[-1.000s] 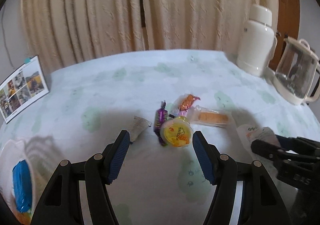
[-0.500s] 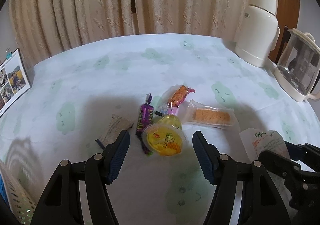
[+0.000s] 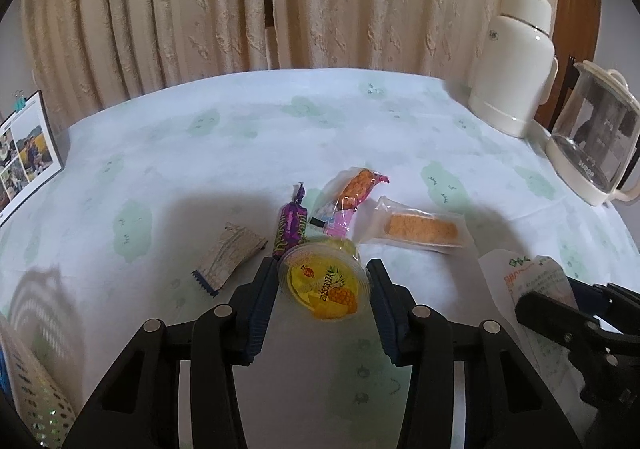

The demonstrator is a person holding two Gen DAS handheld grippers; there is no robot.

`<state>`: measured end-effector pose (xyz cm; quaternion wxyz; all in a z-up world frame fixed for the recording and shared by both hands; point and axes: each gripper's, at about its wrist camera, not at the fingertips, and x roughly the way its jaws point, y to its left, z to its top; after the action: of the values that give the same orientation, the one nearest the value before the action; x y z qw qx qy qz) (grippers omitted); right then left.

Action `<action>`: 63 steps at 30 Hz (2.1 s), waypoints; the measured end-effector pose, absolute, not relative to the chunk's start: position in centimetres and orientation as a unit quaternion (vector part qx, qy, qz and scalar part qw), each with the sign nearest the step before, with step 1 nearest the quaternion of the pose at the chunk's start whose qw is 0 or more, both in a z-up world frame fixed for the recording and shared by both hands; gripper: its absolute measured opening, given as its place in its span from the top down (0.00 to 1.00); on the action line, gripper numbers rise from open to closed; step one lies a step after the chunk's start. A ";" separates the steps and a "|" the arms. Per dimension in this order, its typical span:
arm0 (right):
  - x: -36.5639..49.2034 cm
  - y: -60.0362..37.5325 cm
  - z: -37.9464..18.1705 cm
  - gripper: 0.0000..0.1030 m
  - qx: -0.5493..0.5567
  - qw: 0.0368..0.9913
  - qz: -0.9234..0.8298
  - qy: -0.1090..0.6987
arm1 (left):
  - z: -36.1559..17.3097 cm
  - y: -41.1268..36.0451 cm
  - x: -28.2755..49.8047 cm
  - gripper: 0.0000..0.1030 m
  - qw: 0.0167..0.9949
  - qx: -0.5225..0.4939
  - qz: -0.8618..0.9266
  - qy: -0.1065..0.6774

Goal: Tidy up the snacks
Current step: 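Lower the jelly cup into the basket with the left gripper while the right carries the white packet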

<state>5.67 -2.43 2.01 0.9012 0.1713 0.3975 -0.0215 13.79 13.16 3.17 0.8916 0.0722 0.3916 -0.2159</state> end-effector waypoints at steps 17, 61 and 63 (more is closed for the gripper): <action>5.6 -2.7 2.1 0.58 0.175 0.903 -0.023 0.391 | 7.7 17.1 9.7 0.56 0.915 0.036 -0.212 0.342; 5.4 -1.2 1.0 0.58 0.148 0.907 -0.035 0.393 | 10.0 40.0 4.4 0.35 0.947 -0.106 0.034 0.302; 5.3 -1.0 1.1 0.58 0.148 0.908 -0.035 0.391 | 10.3 40.5 4.2 0.35 0.948 -0.113 0.038 0.295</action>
<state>5.25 -1.00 1.07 0.9079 0.1478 0.3907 -0.0349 4.18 40.54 10.25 0.9479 -0.1130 0.2954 0.0382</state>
